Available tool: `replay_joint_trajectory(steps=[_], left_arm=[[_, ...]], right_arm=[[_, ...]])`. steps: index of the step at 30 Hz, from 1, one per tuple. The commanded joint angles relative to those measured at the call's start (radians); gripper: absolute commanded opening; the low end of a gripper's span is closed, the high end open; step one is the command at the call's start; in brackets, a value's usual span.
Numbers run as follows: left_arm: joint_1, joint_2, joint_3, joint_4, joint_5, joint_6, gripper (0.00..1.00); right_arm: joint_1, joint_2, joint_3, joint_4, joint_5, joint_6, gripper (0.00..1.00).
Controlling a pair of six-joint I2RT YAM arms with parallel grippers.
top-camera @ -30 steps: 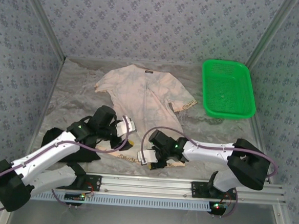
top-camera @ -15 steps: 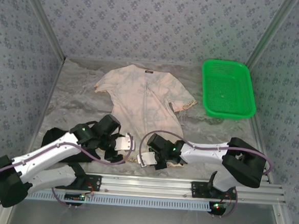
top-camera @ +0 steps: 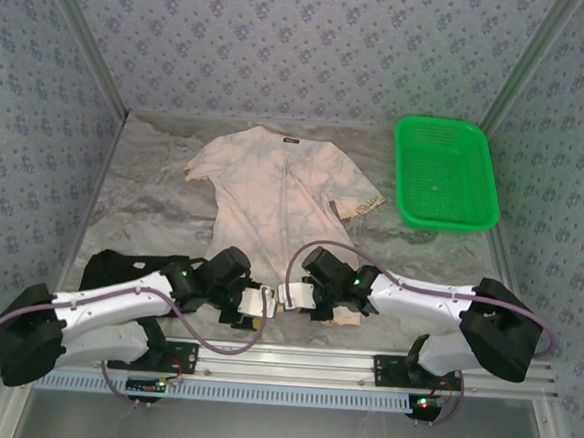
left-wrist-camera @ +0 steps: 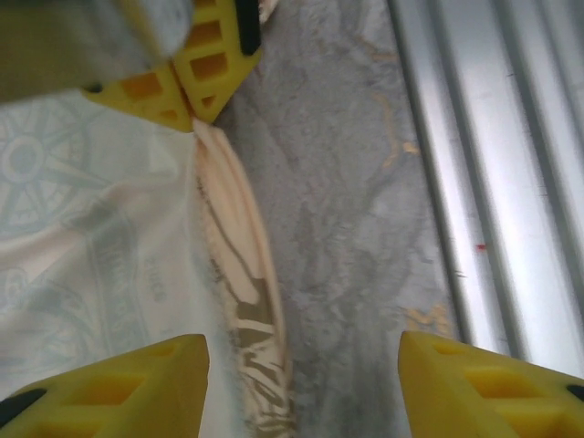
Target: Fold the inside-out t-shirt
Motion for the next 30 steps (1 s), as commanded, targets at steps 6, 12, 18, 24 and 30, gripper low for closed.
replay_joint_trajectory(steps=[6,12,18,24,30], left_arm=[[0.035,0.081,0.010,0.161,0.009,0.095,0.53],[0.039,0.068,-0.006,0.180,0.015,0.098,0.53],[0.039,0.061,-0.024,0.211,0.024,0.102,0.53],[0.037,0.070,-0.046,0.257,0.047,0.096,0.53],[0.037,0.070,-0.075,0.327,0.069,0.088,0.53]], right_arm=[[0.012,-0.013,0.000,-0.053,0.013,-0.005,0.16],[0.031,-0.013,-0.009,-0.043,0.047,-0.006,0.19],[0.034,-0.031,-0.021,-0.044,0.041,-0.013,0.26],[0.041,-0.023,-0.014,-0.067,0.048,-0.021,0.10],[0.038,-0.042,-0.028,-0.051,0.050,-0.017,0.09]])
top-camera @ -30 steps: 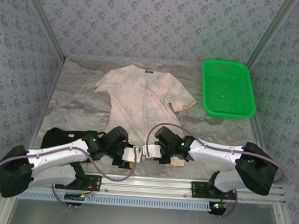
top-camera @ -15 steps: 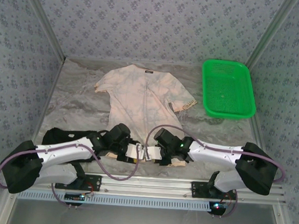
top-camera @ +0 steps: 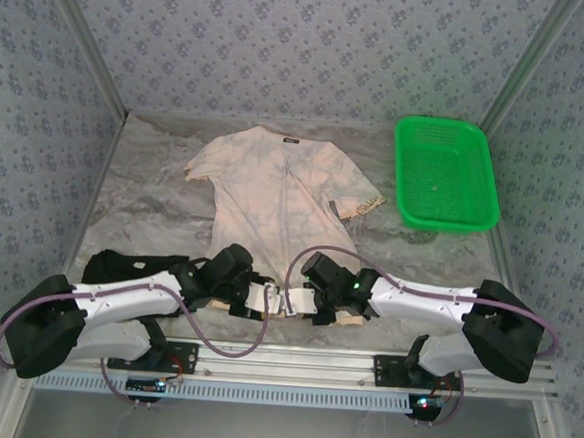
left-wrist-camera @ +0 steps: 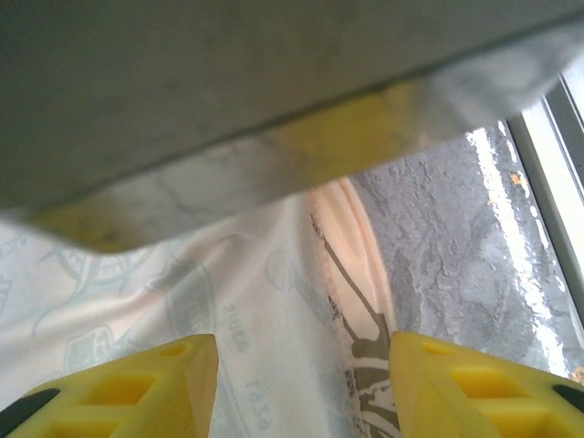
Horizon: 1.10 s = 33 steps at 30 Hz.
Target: Fold the inside-out t-shirt
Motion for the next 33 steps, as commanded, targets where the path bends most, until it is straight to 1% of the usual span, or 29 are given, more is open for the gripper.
replay_joint_trajectory(steps=[1,3,7,10,13,16,18,22,23,27,29,31,32,33], left_arm=[[0.007,-0.002,-0.025,0.083,0.067,0.007,0.53],[0.007,0.010,-0.040,0.145,0.081,-0.004,0.53],[0.002,0.064,-0.062,0.295,0.130,-0.040,0.53],[0.004,0.095,-0.056,0.339,0.123,-0.066,0.53],[0.004,0.131,-0.050,0.384,0.129,-0.080,0.50],[0.002,0.170,-0.043,0.425,0.198,-0.093,0.48],[0.001,0.189,-0.037,0.426,0.214,-0.095,0.47],[0.001,0.195,-0.047,0.437,0.203,-0.096,0.46],[0.001,0.191,-0.054,0.440,0.196,-0.095,0.46],[0.001,0.161,-0.065,0.416,0.185,-0.096,0.46],[-0.003,0.149,-0.076,0.421,0.188,-0.106,0.46],[-0.010,0.149,-0.086,0.434,0.191,-0.112,0.46],[-0.013,0.151,-0.088,0.432,0.193,-0.111,0.46],[-0.016,0.154,-0.087,0.432,0.194,-0.110,0.46]], right_arm=[[0.003,-0.029,-0.019,-0.013,0.005,-0.003,0.00],[-0.006,-0.031,-0.012,-0.028,-0.025,-0.002,0.00],[-0.030,-0.075,-0.022,0.004,-0.071,0.010,0.00],[-0.061,-0.124,-0.029,0.008,-0.107,0.019,0.00],[-0.072,-0.163,-0.050,0.024,-0.148,0.010,0.02],[-0.082,-0.158,-0.054,0.031,-0.179,0.012,0.03],[-0.081,-0.148,-0.052,0.027,-0.162,0.011,0.07],[-0.065,-0.127,-0.062,0.031,-0.080,0.009,0.21],[-0.054,-0.113,-0.059,0.023,-0.061,0.000,0.22],[-0.018,-0.059,-0.048,-0.012,0.007,-0.034,0.12],[-0.002,-0.042,-0.044,-0.020,0.024,-0.038,0.00],[0.002,-0.046,-0.043,-0.024,0.016,-0.039,0.00],[-0.001,-0.056,-0.043,-0.027,0.003,-0.036,0.02],[-0.003,-0.070,-0.048,-0.018,-0.006,-0.034,0.07]])
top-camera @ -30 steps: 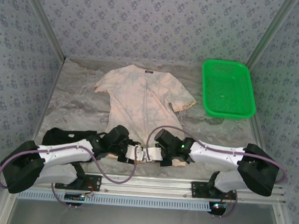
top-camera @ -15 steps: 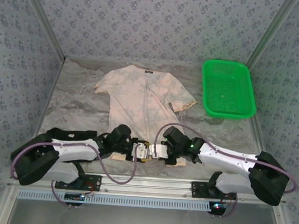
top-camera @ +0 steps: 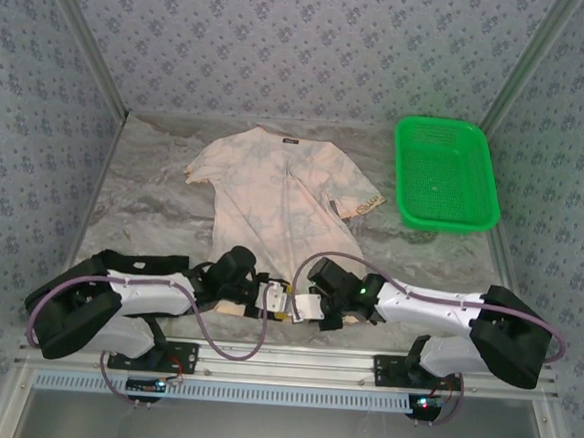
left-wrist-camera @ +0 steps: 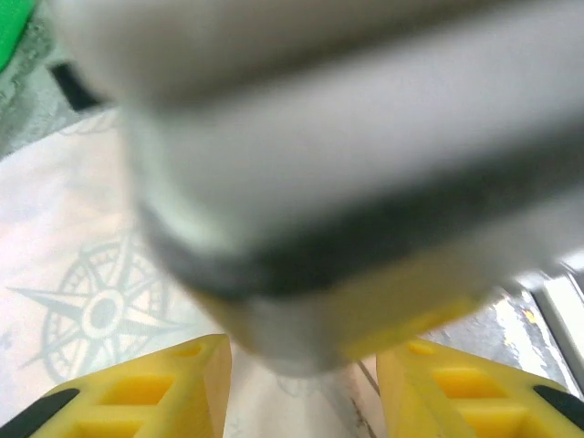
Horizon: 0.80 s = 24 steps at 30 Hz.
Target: Fold the inside-out t-shirt
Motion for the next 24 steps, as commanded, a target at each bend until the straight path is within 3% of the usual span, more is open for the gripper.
replay_joint_trajectory(steps=[1,3,5,7,14,20,24], left_arm=[[-0.012,-0.009,-0.012,0.008,0.022,-0.012,0.46],[-0.012,-0.005,-0.018,0.021,0.021,-0.014,0.46],[-0.012,-0.002,-0.022,0.038,0.015,-0.023,0.46],[-0.012,0.004,-0.023,0.054,0.012,-0.031,0.46],[-0.014,0.052,-0.001,0.158,-0.018,-0.112,0.47],[-0.012,0.095,0.027,0.233,0.031,-0.209,0.48],[-0.014,0.111,0.031,0.191,0.003,-0.216,0.44]], right_arm=[[-0.002,-0.038,0.005,0.006,-0.005,0.002,0.17],[-0.005,-0.072,-0.019,0.054,0.019,0.015,0.17],[-0.009,-0.085,-0.023,0.058,0.061,0.009,0.00],[-0.009,-0.090,-0.017,0.045,0.087,-0.003,0.00],[-0.021,-0.154,-0.029,0.077,-0.005,0.027,0.00],[-0.063,-0.287,-0.064,0.144,-0.072,0.077,0.00],[-0.085,-0.332,-0.084,0.162,-0.075,0.084,0.00]])
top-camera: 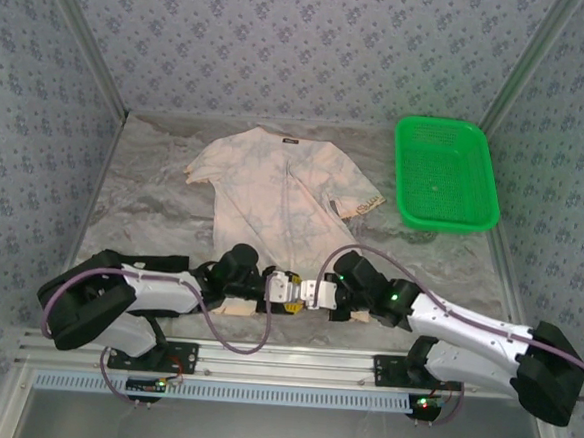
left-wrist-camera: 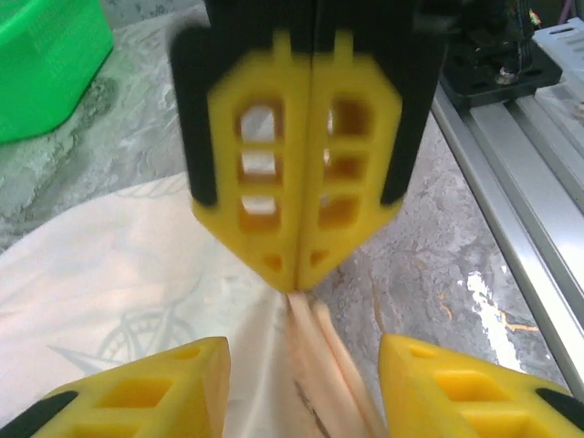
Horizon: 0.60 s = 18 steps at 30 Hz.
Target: Fold the inside-out t-shirt
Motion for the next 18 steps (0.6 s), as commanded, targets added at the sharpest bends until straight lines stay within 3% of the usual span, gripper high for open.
replay_joint_trajectory(steps=[1,3,5,8,12,15,18], left_arm=[[-0.006,0.025,0.024,-0.074,-0.021,-0.026,0.41],[-0.007,0.034,0.043,-0.137,-0.042,-0.004,0.36],[-0.008,0.041,0.052,-0.166,-0.060,0.008,0.32],[-0.003,0.031,0.047,-0.190,-0.062,0.017,0.13],[-0.004,0.004,0.028,-0.219,-0.039,0.034,0.11],[-0.005,-0.036,0.028,-0.298,-0.046,0.080,0.10],[-0.004,-0.079,0.039,-0.406,-0.059,0.144,0.09]], right_arm=[[0.001,-0.031,-0.005,0.093,-0.059,0.018,0.00],[0.006,-0.022,-0.006,0.109,-0.047,0.018,0.09],[0.012,-0.008,-0.007,0.115,-0.002,0.017,0.10],[0.045,0.031,0.010,0.065,0.120,-0.004,0.11],[0.094,0.066,0.018,0.023,0.187,-0.030,0.16],[0.117,0.069,0.012,0.018,0.225,-0.029,0.29],[0.117,0.058,0.007,0.009,0.242,-0.026,0.24]])
